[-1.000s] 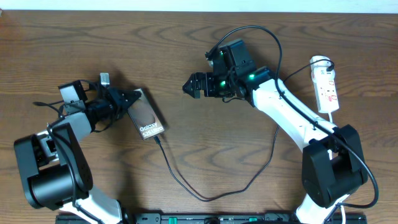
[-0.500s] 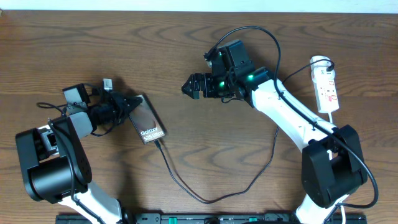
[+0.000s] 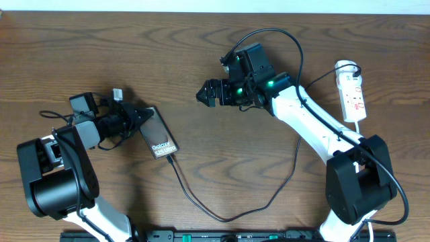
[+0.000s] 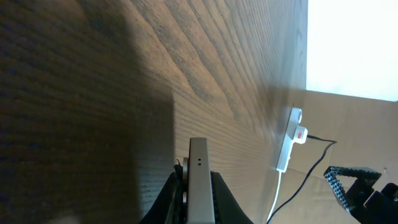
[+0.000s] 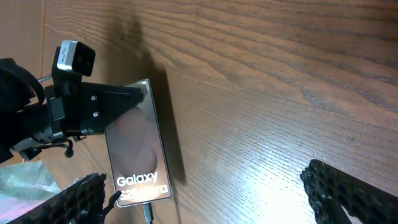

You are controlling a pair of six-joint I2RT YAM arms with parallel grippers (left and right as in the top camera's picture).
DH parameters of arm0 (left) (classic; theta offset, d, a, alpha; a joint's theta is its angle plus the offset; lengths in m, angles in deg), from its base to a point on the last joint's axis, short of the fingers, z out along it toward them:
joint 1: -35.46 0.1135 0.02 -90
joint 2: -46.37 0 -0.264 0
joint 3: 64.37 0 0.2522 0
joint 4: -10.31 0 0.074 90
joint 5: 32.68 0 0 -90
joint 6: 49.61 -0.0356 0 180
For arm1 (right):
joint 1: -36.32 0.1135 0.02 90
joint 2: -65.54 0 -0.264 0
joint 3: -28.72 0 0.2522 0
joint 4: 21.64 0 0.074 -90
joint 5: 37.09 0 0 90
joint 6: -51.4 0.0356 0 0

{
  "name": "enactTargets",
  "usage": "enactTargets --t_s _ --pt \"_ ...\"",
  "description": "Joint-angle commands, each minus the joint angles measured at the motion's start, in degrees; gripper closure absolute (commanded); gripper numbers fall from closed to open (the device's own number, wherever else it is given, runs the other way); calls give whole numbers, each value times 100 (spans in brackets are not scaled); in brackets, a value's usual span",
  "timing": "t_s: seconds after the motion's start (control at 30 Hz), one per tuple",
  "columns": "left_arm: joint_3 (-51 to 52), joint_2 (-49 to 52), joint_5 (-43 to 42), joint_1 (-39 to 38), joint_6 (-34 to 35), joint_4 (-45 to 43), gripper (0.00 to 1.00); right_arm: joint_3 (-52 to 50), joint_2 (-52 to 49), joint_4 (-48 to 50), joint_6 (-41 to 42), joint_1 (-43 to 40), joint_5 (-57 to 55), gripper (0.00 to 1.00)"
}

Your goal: Plug charger to phone and switch on socket

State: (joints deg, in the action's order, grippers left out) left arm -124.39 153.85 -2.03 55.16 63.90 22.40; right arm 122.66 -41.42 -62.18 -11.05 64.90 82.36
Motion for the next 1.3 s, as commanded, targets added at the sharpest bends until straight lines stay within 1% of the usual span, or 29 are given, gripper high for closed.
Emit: enactTargets --t_s 0.0,0.13,0.43,0.6,1.07,1.13,1.27 --pt "9 24 -87 -17 -83 20 93 81 153 -7 -107 90 -44 1" --pt "9 31 166 -17 -131 227 93 81 153 -7 -107 98 -42 1" --pt "9 37 234 -17 -273 415 93 81 153 -7 -105 116 -42 1" --pt "9 37 610 -17 -297 625 93 81 153 -7 -105 116 -42 1" --pt "9 37 610 -17 -315 660 92 81 153 -7 -105 116 -42 1" --pt "9 37 610 -17 -315 660 92 81 153 -7 -105 116 -42 1" --pt "9 37 610 -17 -315 662 85 81 153 -4 -105 116 -42 1"
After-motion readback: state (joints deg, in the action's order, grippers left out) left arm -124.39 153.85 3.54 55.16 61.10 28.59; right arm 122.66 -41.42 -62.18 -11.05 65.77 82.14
